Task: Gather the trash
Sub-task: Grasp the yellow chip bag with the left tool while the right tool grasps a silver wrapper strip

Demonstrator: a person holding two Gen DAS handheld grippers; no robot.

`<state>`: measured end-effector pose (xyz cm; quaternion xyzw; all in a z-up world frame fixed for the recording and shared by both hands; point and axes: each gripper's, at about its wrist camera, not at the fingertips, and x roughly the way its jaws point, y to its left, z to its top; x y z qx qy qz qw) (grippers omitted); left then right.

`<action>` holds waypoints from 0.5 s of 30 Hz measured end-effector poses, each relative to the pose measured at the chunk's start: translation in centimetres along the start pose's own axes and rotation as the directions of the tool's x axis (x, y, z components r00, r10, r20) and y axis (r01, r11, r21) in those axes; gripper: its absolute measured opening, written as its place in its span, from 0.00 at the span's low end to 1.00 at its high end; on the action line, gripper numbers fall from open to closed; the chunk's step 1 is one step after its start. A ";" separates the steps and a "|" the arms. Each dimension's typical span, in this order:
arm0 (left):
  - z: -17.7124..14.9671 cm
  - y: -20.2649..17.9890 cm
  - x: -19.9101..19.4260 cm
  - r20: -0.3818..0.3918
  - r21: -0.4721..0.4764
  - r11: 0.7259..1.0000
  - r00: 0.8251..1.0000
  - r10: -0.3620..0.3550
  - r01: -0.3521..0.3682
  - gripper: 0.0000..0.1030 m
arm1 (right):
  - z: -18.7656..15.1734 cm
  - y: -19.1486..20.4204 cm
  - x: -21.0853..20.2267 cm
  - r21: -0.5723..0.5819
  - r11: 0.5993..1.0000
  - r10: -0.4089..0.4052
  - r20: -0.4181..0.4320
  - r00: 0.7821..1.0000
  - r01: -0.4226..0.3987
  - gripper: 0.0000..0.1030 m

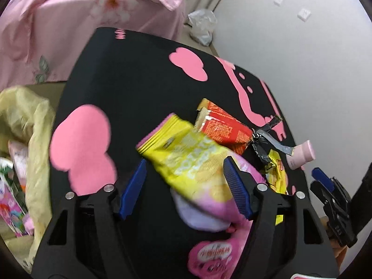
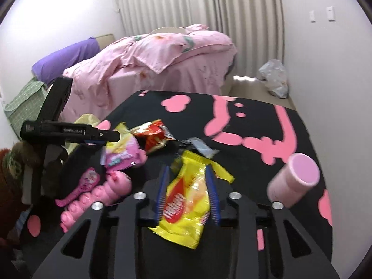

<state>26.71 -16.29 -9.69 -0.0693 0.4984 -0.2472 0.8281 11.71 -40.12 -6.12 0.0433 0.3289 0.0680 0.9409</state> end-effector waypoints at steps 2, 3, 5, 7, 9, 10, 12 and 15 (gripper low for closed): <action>0.9 -1.1 1.0 0.002 0.016 0.998 0.998 0.062 -0.062 0.62 | -0.2 -0.5 0.3 0.025 1.000 0.007 -0.004 1.000 -0.007 0.38; 1.3 -1.6 1.5 0.006 0.016 0.996 0.996 0.087 -0.087 0.61 | -0.4 -0.7 0.4 0.039 0.999 0.017 -0.004 1.000 -0.017 0.40; 2.0 -2.4 2.4 0.009 0.030 0.993 0.994 0.110 -0.111 0.42 | -0.7 -0.8 0.4 0.050 0.998 0.034 0.006 0.999 -0.034 0.49; 2.3 -3.0 3.2 0.009 0.062 0.989 0.991 0.131 -0.131 0.21 | -0.9 -0.9 0.3 0.052 0.997 0.047 0.019 0.999 -0.048 0.55; 2.1 -3.2 3.1 0.029 0.098 0.988 0.993 0.115 -0.118 0.16 | -0.8 -1.0 0.0 0.047 0.996 0.075 0.034 0.997 -0.077 0.64; 1.8 -3.4 2.5 0.055 0.125 0.986 0.993 0.107 -0.114 0.15 | -0.6 -1.1 -0.1 0.041 0.995 0.094 0.033 0.995 -0.095 0.67; 1.4 -3.4 0.9 0.098 0.160 0.981 0.991 0.095 -0.109 0.14 | -0.4 -0.8 0.4 0.022 0.992 0.127 -0.004 0.992 -0.127 0.69; 1.1 -3.2 -1.5 0.108 0.205 0.977 0.993 0.040 -0.061 0.13 | 0.0 0.4 1.6 -0.065 0.994 0.084 -0.093 0.992 -0.090 0.69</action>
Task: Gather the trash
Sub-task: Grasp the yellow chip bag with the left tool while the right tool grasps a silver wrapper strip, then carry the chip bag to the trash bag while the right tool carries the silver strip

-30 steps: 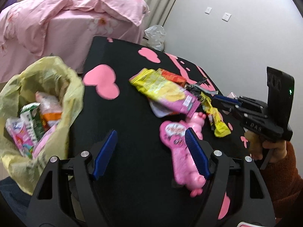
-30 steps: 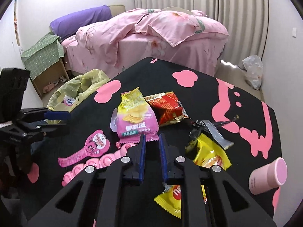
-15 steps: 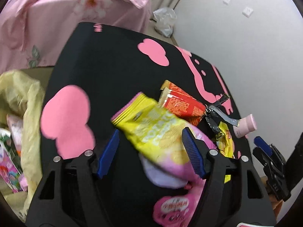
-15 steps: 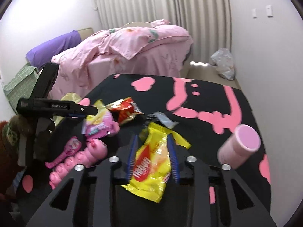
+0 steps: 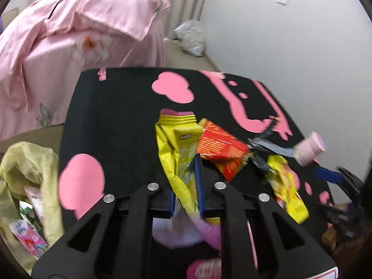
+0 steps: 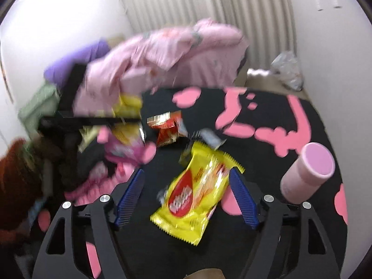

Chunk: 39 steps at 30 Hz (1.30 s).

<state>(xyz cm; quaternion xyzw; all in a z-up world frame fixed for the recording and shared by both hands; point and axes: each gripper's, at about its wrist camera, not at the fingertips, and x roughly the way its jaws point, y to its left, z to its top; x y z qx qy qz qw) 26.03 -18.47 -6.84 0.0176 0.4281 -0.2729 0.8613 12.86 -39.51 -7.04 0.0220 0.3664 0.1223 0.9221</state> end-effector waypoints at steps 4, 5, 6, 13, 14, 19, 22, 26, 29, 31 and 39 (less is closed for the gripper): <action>-0.4 1.3 -3.3 -0.016 0.019 0.994 0.994 -0.109 0.109 0.13 | 1.3 0.7 0.8 -0.037 0.995 -0.090 0.038 0.995 0.092 0.69; -0.4 2.1 -4.1 -0.014 0.000 0.992 0.992 -0.128 0.128 0.13 | 1.9 0.6 1.2 -0.029 0.995 -0.096 0.039 0.995 0.097 0.69; -0.5 2.6 -4.6 -0.013 -0.018 0.990 0.990 -0.143 0.142 0.13 | 2.6 0.3 1.9 -0.016 0.994 -0.103 0.022 0.994 0.104 0.69; -2.5 5.6 -5.0 -0.076 -0.055 0.990 0.988 -0.133 0.129 0.13 | 5.9 -1.1 6.7 0.077 0.995 -0.068 -0.027 0.997 0.070 0.69; -2.9 5.6 -4.6 -0.088 -0.057 0.991 0.988 -0.129 0.125 0.13 | 6.1 -1.2 7.5 0.083 0.993 -0.084 -0.040 0.996 0.087 0.69; -4.2 5.6 -4.4 -0.061 -0.046 0.996 0.995 -0.080 0.077 0.18 | 5.8 -0.7 11.0 0.036 0.994 -0.101 -0.146 0.984 0.107 0.50; -4.6 5.6 -4.9 -0.021 -0.064 0.994 0.996 -0.089 0.087 0.26 | 5.2 -0.4 10.2 0.021 0.995 -0.096 -0.123 0.988 0.100 0.36; -4.8 5.7 -5.7 0.029 -0.100 0.988 0.993 -0.112 0.115 0.26 | 4.9 -0.1 8.3 0.013 0.994 -0.105 -0.077 0.991 0.106 0.32; -4.9 5.6 -6.1 0.044 -0.115 0.985 0.991 -0.123 0.128 0.26 | 4.9 0.2 6.5 0.012 0.994 -0.111 -0.037 0.993 0.111 0.32; -5.0 5.2 -6.1 0.034 -0.103 0.987 0.992 -0.121 0.124 0.26 | 5.0 0.5 5.1 0.004 0.994 -0.114 -0.010 0.993 0.114 0.32; -5.5 5.0 -5.1 0.003 -0.125 0.990 0.998 -0.058 0.058 0.11 | 4.9 0.9 1.4 0.019 0.995 -0.095 0.043 0.995 0.095 0.32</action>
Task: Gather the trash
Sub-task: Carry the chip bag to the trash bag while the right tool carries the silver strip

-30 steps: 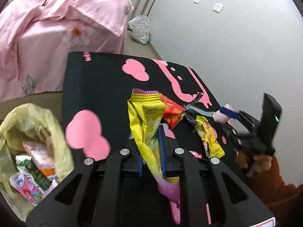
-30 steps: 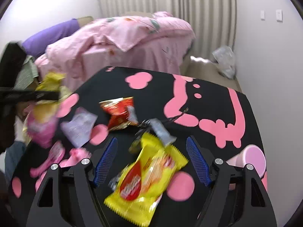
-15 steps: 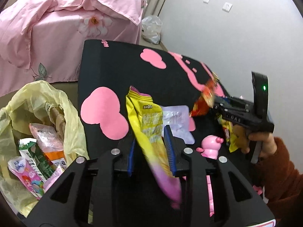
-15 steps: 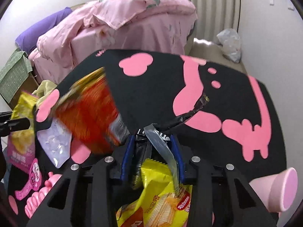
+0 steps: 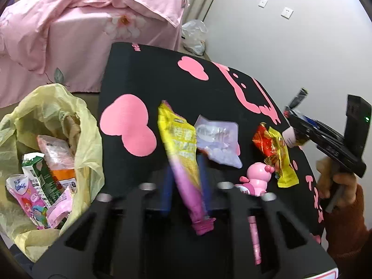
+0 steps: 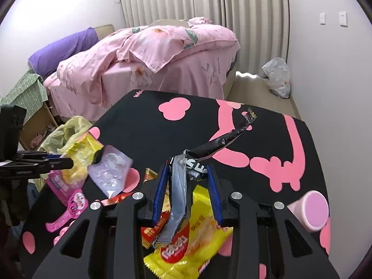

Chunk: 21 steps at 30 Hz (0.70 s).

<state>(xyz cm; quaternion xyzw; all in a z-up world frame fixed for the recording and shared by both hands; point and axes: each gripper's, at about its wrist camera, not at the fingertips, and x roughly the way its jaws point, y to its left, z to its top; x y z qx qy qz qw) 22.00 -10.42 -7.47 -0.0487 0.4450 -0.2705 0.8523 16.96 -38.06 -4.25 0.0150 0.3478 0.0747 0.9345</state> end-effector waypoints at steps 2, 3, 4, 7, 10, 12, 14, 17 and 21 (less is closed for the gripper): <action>0.1 -0.3 -0.8 0.026 0.012 1.000 1.000 0.005 -0.006 0.08 | 0.1 0.2 -1.0 -0.006 1.000 -0.003 0.017 1.000 0.003 0.32; 0.2 -0.5 -1.1 0.040 0.022 1.000 0.999 0.013 -0.014 0.07 | 0.4 0.5 -1.8 -0.012 1.000 -0.004 0.032 0.999 0.005 0.32; 0.3 -0.8 -1.7 0.058 0.035 0.999 0.998 0.024 -0.026 0.07 | 0.5 0.7 -2.3 -0.015 1.000 -0.002 0.041 0.999 0.003 0.32; 0.5 -1.5 -3.3 0.102 0.057 0.997 0.994 0.041 -0.047 0.07 | 1.3 1.7 -3.7 -0.034 0.999 0.011 0.071 0.997 -0.008 0.32; 0.6 -1.8 -5.2 0.145 0.068 0.996 0.988 0.054 -0.065 0.07 | 2.0 3.1 -4.5 -0.060 0.998 0.029 0.088 0.996 -0.024 0.32; 0.5 -2.0 -6.8 0.183 0.081 0.992 0.980 0.081 -0.097 0.07 | 2.4 4.1 -4.9 -0.074 0.997 0.041 0.098 0.994 -0.034 0.32; 0.4 -2.1 -8.5 0.213 0.087 0.989 0.972 0.095 -0.116 0.07 | 2.8 5.2 -5.2 -0.089 0.995 0.059 0.105 0.993 -0.049 0.32; 0.0 -1.3 -11.0 0.260 0.075 0.987 0.959 0.116 -0.139 0.07 | 3.5 7.7 -5.4 -0.124 0.989 0.094 0.111 0.989 -0.079 0.32; -0.9 1.3 -14.3 0.323 0.005 0.986 0.933 0.157 -0.167 0.07 | 4.3 11.1 -5.1 -0.174 0.978 0.133 0.100 0.986 -0.114 0.32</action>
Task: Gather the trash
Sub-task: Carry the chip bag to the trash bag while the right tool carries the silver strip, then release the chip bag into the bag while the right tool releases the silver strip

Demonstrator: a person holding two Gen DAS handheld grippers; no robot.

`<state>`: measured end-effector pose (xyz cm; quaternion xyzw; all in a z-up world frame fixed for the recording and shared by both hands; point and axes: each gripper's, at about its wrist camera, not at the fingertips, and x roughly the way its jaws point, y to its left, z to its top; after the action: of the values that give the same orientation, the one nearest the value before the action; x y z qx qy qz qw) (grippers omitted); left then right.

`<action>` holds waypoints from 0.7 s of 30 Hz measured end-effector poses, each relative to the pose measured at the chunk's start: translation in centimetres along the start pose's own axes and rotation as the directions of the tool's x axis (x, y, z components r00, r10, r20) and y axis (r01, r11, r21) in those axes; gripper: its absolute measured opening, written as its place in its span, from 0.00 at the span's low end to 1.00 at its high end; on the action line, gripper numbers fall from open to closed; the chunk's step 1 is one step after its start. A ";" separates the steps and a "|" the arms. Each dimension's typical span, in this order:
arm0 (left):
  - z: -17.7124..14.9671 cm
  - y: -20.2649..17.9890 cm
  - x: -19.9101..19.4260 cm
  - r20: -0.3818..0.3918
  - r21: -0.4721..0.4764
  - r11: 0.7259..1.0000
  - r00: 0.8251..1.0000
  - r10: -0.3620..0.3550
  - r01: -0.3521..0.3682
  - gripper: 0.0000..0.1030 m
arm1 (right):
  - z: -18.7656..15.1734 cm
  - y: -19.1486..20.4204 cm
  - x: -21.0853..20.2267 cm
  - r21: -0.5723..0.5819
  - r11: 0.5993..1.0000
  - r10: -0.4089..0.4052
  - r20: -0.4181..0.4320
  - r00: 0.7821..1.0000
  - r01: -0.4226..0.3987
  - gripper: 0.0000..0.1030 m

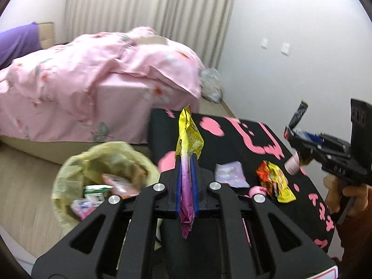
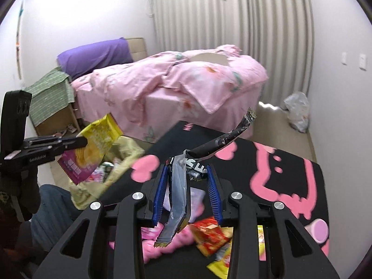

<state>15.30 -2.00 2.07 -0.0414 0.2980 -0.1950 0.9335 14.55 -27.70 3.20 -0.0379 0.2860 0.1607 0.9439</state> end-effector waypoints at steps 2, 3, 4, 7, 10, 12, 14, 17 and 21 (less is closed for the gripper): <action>-0.1 1.7 -1.2 0.019 -0.040 0.999 1.000 0.022 -0.021 0.07 | 0.5 1.3 0.4 -0.020 1.000 0.010 0.001 1.000 -0.010 0.32; -0.2 2.6 -1.6 0.025 -0.060 0.998 0.999 0.032 -0.031 0.07 | 1.0 2.3 0.8 -0.032 0.999 0.020 0.003 1.000 -0.020 0.32; -0.4 3.8 -2.3 0.034 -0.088 0.995 0.998 0.049 -0.046 0.07 | 1.4 3.2 1.2 -0.041 0.999 0.031 0.004 1.000 -0.031 0.32; -0.8 6.0 -3.5 0.055 -0.127 0.988 0.994 0.095 -0.087 0.07 | 2.2 5.3 2.3 -0.060 0.997 0.052 0.006 0.999 -0.052 0.32; -1.6 8.0 -4.3 0.072 -0.162 0.979 0.989 0.132 -0.119 0.07 | 2.9 7.3 3.8 -0.072 0.994 0.083 -0.004 0.997 -0.083 0.32; -2.2 9.8 -4.4 0.070 -0.213 0.969 0.987 0.145 -0.127 0.07 | 3.3 8.4 4.9 -0.074 0.991 0.111 -0.020 0.994 -0.112 0.32; -2.7 11.0 -4.3 0.058 -0.249 0.958 0.985 0.162 -0.143 0.07 | 3.6 9.3 6.1 -0.074 0.988 0.135 -0.035 0.990 -0.137 0.32; -3.5 12.3 -3.6 0.035 -0.281 0.946 0.983 0.180 -0.163 0.07 | 3.6 10.5 8.2 -0.065 0.980 0.185 -0.066 0.981 -0.189 0.32; -4.5 13.0 -1.9 0.018 -0.296 0.943 0.986 0.167 -0.155 0.07 | 2.9 12.3 11.6 -0.100 0.966 0.227 -0.121 0.966 -0.240 0.32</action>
<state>15.68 10.87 -3.11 -0.1589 0.3061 -0.0707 0.9360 21.17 -12.30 -0.50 -0.0665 0.3295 0.2848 0.8977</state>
